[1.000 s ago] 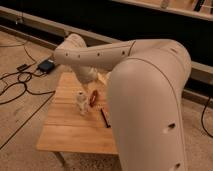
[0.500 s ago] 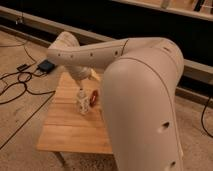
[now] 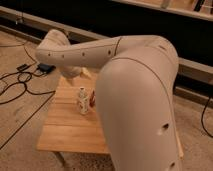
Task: Knock the bottle over
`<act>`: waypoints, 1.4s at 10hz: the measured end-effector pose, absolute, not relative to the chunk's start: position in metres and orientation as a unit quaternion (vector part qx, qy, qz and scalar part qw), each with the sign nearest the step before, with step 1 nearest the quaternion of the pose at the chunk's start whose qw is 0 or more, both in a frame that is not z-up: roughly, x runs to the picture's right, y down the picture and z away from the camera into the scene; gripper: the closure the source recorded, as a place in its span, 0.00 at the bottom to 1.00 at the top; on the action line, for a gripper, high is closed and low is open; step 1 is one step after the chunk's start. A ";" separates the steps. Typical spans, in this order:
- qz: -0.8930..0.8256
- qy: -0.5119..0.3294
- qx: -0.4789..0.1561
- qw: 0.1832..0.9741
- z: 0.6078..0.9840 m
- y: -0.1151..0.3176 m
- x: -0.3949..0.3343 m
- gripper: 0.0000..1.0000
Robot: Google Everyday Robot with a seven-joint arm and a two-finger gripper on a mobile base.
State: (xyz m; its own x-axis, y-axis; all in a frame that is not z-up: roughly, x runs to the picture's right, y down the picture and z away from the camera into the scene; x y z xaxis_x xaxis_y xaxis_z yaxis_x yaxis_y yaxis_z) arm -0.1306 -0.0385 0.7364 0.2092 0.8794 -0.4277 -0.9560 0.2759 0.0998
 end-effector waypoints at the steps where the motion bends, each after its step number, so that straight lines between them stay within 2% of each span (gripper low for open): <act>1: 0.595 0.201 -0.103 0.772 0.736 -0.034 -0.138 0.35; 7: 0.585 0.229 -0.152 0.763 0.760 0.018 -0.136 0.35; 14: 0.609 0.289 -0.128 0.727 0.771 0.019 -0.049 0.35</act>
